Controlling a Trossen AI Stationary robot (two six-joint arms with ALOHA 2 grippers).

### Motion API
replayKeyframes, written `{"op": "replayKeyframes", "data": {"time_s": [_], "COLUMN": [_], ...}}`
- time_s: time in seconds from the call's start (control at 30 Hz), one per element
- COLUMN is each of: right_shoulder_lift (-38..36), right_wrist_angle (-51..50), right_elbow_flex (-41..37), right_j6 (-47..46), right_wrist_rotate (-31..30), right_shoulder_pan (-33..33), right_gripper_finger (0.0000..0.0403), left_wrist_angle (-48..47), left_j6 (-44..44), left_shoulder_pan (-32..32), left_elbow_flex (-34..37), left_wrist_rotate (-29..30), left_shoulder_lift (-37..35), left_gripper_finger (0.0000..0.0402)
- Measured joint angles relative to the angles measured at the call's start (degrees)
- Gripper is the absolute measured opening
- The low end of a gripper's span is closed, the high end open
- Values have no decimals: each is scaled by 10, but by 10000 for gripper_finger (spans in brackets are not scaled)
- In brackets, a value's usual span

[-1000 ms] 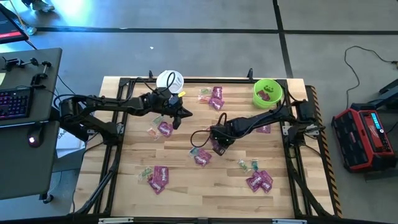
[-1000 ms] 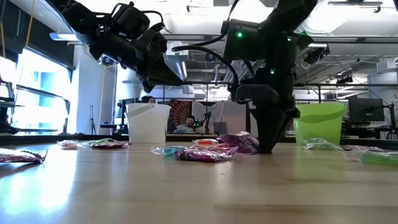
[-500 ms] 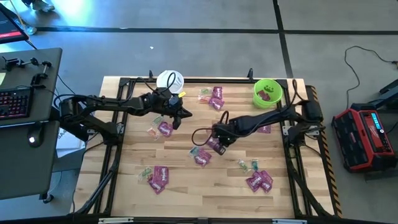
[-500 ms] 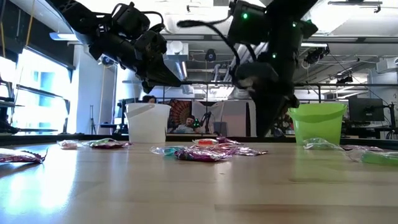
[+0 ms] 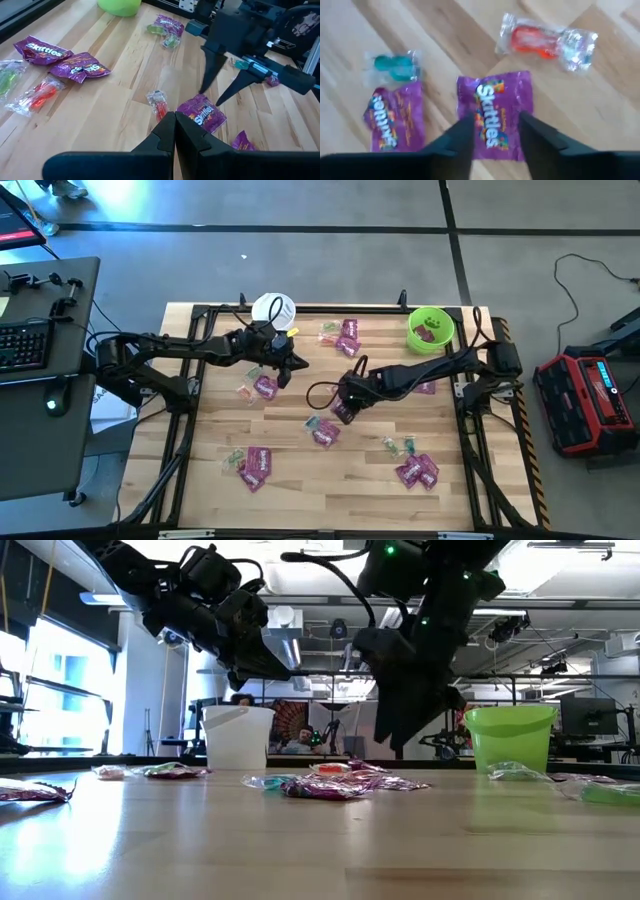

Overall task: Sort candy by brand, put in halloween buckets
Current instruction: Put the violet candy into the green bucket

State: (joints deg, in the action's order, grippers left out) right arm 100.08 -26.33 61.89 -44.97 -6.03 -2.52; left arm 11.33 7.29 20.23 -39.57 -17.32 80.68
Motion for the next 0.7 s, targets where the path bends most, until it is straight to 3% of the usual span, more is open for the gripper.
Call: {"op": "replayKeyframes", "data": {"time_s": [0.17,0.3,0.47,0.7], "right_shoulder_lift": [14,38,66,78], "right_wrist_angle": [0,1,5,3], "right_elbow_flex": [0,0,1,3], "right_j6": [0,9,29,41], "right_wrist_rotate": [-12,-16,-33,-37], "right_shoulder_pan": [0,0,0,3], "right_gripper_finger": [250,289,289,260], "left_wrist_angle": [0,0,0,1], "left_j6": [0,0,0,0], "left_shoulder_pan": [0,0,0,0], "left_elbow_flex": [0,0,0,0], "left_wrist_rotate": [0,0,0,0], "left_shoulder_lift": [0,0,0,0], "left_gripper_finger": [0,0,0,0]}}
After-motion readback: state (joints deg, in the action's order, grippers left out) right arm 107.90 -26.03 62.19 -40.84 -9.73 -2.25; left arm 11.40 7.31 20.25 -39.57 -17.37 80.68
